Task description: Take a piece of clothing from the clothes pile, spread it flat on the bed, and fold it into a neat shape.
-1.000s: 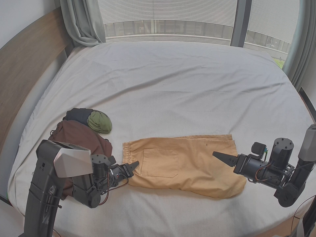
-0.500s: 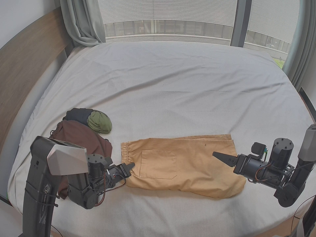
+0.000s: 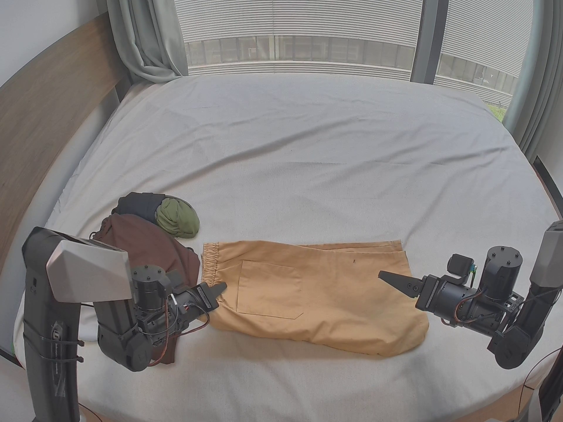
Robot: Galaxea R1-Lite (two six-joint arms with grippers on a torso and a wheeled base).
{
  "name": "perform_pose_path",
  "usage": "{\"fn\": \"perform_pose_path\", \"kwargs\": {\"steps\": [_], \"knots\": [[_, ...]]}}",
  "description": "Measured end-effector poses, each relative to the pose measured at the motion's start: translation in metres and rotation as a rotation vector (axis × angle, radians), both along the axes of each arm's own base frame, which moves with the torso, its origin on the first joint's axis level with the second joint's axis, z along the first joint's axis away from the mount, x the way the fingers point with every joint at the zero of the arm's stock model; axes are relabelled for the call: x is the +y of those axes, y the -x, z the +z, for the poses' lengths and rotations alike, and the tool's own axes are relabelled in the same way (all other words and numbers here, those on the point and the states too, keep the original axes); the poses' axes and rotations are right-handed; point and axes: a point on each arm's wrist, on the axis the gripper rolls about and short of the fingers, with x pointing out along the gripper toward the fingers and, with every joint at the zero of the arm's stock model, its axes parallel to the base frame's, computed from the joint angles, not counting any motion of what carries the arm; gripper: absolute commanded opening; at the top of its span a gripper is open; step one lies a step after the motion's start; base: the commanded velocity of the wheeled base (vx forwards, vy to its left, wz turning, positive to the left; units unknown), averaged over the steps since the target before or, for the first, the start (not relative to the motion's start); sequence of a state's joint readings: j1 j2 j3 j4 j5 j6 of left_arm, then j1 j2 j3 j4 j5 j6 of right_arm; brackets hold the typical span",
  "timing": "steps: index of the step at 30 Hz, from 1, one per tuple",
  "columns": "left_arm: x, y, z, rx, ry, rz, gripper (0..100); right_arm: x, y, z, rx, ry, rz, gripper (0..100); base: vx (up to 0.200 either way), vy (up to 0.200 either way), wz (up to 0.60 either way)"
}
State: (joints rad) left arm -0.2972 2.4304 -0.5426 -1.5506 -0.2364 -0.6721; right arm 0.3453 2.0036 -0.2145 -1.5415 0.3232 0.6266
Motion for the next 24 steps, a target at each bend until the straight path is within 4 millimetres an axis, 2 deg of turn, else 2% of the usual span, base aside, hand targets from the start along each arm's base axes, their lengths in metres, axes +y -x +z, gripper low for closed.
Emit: {"fn": "perform_pose_path", "kwargs": {"steps": [15,24], "knots": [[0.041,0.028,0.019,0.028,-0.048,0.029,0,0.001,0.0,-0.002,0.009,0.003,0.003,100,0.0,0.0,0.0],[0.052,0.036,0.025,0.032,-0.058,0.046,0,0.001,0.0,-0.003,0.014,0.004,0.003,100,0.0,0.0,0.0]]}}
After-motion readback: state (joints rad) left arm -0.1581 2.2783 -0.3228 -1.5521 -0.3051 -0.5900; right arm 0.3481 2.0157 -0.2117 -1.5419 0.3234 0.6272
